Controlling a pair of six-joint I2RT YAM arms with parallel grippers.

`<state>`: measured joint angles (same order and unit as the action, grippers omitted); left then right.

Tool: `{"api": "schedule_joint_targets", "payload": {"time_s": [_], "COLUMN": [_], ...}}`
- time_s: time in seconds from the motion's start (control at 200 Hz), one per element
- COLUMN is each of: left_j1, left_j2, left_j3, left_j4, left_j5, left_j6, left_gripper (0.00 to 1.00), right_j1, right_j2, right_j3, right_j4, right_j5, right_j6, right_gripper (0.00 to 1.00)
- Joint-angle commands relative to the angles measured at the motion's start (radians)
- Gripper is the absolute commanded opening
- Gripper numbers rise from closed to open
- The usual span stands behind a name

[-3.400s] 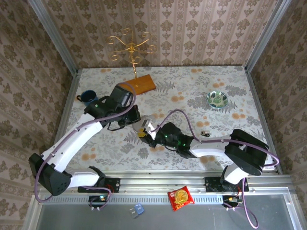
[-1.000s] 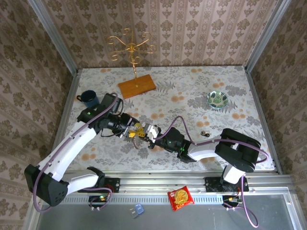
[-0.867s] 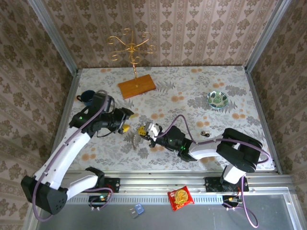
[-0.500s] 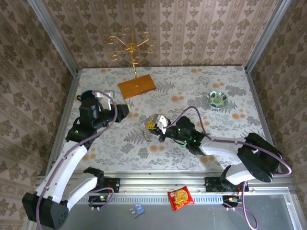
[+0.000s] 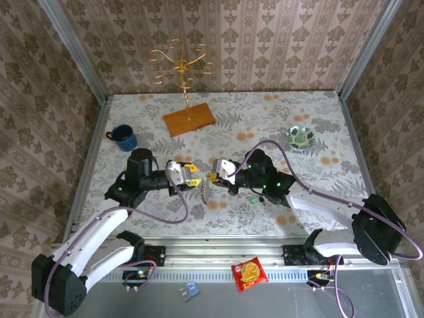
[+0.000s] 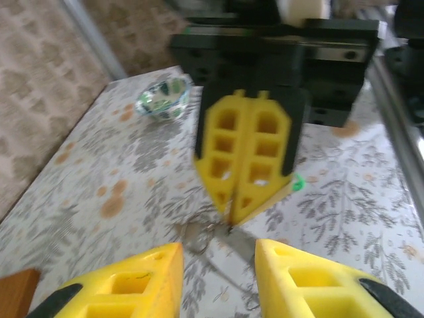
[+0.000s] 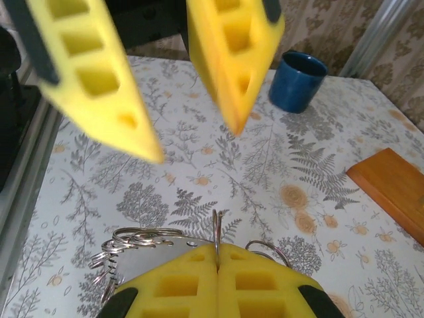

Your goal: Put the keys on the keyring

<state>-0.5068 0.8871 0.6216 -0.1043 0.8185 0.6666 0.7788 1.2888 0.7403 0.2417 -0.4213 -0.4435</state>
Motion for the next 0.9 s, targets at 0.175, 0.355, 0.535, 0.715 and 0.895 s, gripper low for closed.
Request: {"api": "schedule_joint_targets", "payload": {"time_s": [0.175,0.355,0.535,0.715,0.895], "left_j1": [-0.020,-0.025,-0.045,-0.062,-0.065], "left_j2": [0.088,0.122,0.142,0.149,0.131], "left_j3": [0.035,0.048,0.046,0.041,0.012], "left_j4": [-0.014,-0.008,0.017,0.024,0.072], "left_j5": [0.099,0.121,0.126,0.105,0.086], "left_j6": [0.173,0.176,0.157,0.162,0.142], "left_gripper": [0.30,0.25,0.15,0.00,0.00], "right_j1": [0.005,0.018,0.032,0.039,0.030], "right_j2": [-0.024,-0.021,-0.003,0.004,-0.028], "right_j3": [0.099,0.109,0.126,0.131,0.065], "right_j4": [-0.175,-0.164,-0.164,-0.151,-0.124], "right_j5": [-0.077,-0.070,-0.070,-0.082,-0.002], "right_j6": [-0.129,-0.142,-0.149,-0.139,-0.133], "right_gripper": [0.00,0.00,0.00,0.00,0.30]}}
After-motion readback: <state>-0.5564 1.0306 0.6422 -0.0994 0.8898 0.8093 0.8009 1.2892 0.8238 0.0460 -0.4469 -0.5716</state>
